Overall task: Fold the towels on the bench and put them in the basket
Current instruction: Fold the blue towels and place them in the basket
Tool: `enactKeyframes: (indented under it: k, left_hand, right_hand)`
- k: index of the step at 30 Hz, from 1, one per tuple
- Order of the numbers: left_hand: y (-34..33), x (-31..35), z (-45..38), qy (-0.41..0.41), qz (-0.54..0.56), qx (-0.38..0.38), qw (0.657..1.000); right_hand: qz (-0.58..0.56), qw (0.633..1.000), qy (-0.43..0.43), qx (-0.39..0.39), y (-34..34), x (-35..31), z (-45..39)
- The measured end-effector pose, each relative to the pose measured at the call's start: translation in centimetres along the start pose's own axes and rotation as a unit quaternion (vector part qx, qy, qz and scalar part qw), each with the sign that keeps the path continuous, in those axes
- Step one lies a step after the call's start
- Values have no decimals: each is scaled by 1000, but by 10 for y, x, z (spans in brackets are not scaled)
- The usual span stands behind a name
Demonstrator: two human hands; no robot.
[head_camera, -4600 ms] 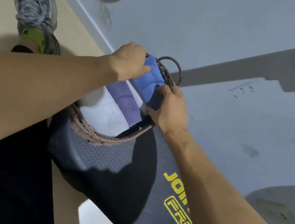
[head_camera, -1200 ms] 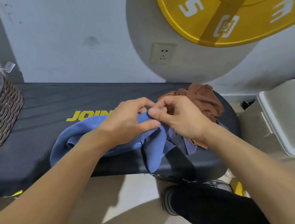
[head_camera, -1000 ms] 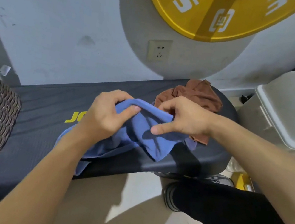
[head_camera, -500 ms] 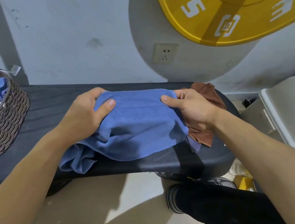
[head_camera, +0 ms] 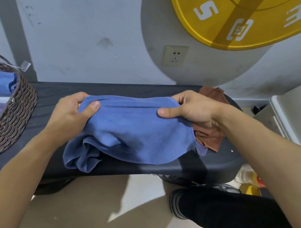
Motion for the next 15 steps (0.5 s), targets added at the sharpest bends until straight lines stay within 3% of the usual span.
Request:
enactKeyframes:
  k: [3, 7, 11, 15]
  left_hand:
    - [3, -8, -1, 13, -35, -26, 999]
    - [-5, -21, 1, 45, -85, -85, 992]
    - [-17, -23, 7, 81, 21, -83, 993]
    - [-37, 7, 12, 13, 98, -217, 971]
  right_hand:
    - [-2, 997, 31, 69, 0, -3, -3]
    - [190, 970, 90, 123, -8, -8, -6]
    - [245, 949, 133, 144, -19, -9, -12]
    - [259, 940, 194, 112, -36, -18, -14]
Point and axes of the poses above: each hand's wrist, its own z-axis away from the middle knuckle, its own y-axis out of the back of the hand, x = y × z, the point moved 2 cm from there along -z, towards the middle knuckle, and after that the axes turned 11 degrees about z, right-handed, at the moved point
